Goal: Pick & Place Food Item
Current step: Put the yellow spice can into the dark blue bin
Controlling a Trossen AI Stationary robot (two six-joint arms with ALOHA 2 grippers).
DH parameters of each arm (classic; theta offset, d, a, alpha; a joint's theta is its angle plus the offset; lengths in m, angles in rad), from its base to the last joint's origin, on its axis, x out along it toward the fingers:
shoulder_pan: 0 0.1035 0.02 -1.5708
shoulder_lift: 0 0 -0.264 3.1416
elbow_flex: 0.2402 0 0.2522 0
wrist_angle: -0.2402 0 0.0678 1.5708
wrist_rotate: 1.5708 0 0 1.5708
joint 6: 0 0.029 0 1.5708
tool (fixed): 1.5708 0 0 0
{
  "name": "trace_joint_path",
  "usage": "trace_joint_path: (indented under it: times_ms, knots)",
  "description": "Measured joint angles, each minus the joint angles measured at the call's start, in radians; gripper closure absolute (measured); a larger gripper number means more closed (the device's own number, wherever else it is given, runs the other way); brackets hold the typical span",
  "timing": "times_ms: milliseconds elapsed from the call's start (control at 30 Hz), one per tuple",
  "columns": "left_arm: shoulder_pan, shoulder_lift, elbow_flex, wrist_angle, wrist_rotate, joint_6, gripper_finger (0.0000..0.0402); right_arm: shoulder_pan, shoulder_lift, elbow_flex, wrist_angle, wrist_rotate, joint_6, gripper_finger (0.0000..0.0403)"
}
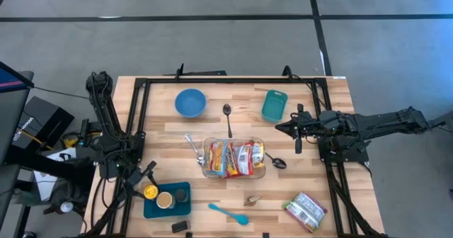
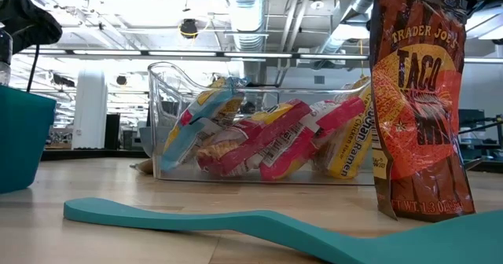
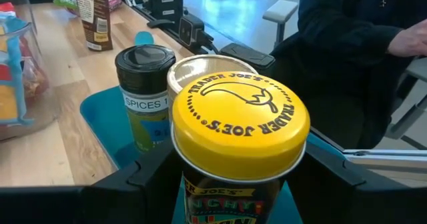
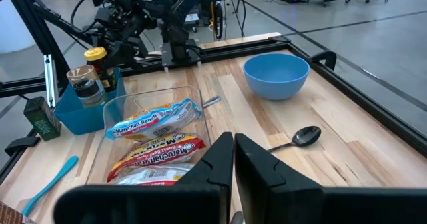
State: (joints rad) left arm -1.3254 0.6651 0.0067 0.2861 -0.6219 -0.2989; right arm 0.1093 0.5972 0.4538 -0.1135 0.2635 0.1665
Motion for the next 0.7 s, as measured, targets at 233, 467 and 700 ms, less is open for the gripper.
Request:
trace_joint_path:
  times_ms: [233, 467, 700]
  knots:
    - [0.000, 0.000, 0.000, -0.008, -0.005, 0.002, 0.0175, 0.000, 0.000, 0.000, 0.000, 0.000, 0.000, 0.0393]
    - [-0.001, 0.000, 0.000, -0.010, -0.016, 0.003, 0.0161, 0.001, 0.000, 0.000, 0.000, 0.000, 0.000, 0.0393]
    - [-0.001, 0.000, 0.000, -0.011, -0.019, 0.005, 0.0146, 0.001, 0.000, 0.000, 0.000, 0.000, 0.000, 0.0393]
